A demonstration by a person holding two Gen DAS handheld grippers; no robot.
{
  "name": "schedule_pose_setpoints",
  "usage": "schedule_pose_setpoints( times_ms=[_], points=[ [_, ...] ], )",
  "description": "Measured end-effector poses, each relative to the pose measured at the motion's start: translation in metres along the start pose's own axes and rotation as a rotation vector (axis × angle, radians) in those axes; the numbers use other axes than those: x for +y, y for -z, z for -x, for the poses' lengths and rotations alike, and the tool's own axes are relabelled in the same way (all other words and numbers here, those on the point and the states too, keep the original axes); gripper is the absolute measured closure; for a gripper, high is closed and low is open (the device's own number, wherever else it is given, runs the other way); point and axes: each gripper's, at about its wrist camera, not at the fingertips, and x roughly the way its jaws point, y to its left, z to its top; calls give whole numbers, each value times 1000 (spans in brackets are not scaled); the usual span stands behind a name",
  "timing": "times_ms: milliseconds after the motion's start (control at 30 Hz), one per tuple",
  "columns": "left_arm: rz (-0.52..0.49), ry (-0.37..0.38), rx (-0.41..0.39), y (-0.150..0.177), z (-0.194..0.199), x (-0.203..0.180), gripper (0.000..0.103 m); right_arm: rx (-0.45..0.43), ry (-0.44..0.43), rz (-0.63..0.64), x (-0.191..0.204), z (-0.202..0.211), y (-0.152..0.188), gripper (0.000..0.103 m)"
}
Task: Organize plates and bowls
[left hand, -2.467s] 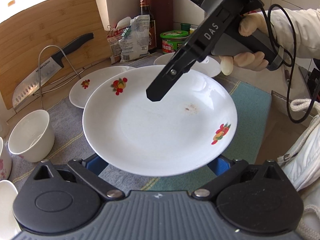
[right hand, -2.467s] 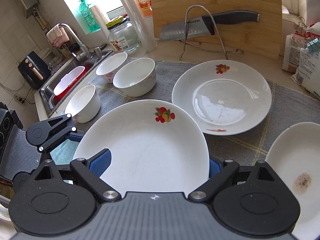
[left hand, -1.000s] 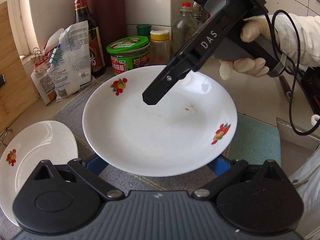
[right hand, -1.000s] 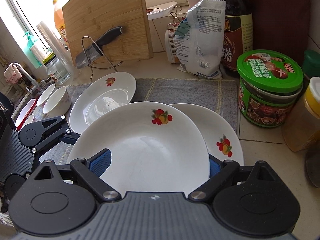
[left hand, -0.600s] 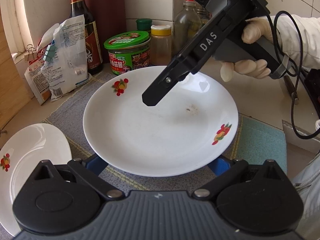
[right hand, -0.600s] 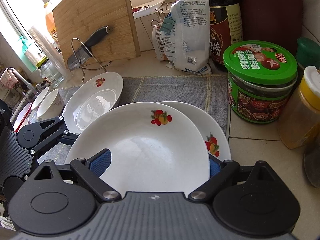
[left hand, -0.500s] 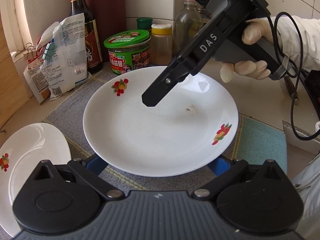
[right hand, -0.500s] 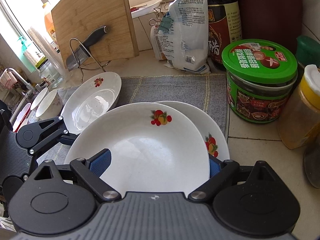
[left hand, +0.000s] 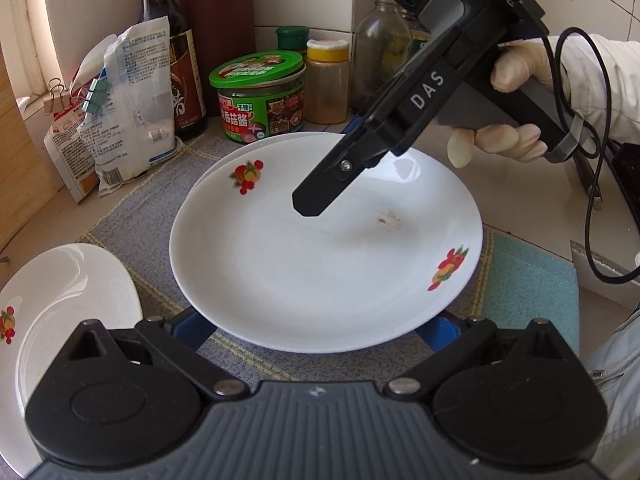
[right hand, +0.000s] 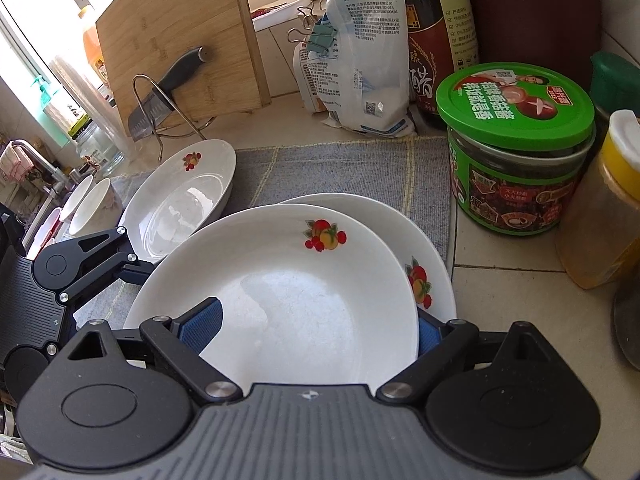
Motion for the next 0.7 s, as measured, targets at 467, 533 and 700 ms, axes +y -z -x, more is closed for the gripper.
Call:
schedule_pose_setpoints(
  times_ms=[467, 533, 700],
  points=[
    [-22, -17, 2, 0, 1, 0, 1, -7, 1, -10, -1, 5, 2, 6],
    [-26, -21, -1, 0, 2, 0, 1, -8, 6, -11, -1, 6, 3, 6],
    [-27, -28, -4, 0, 2, 1, 1, -15, 16, -27, -4, 10, 4, 6]
  ],
)
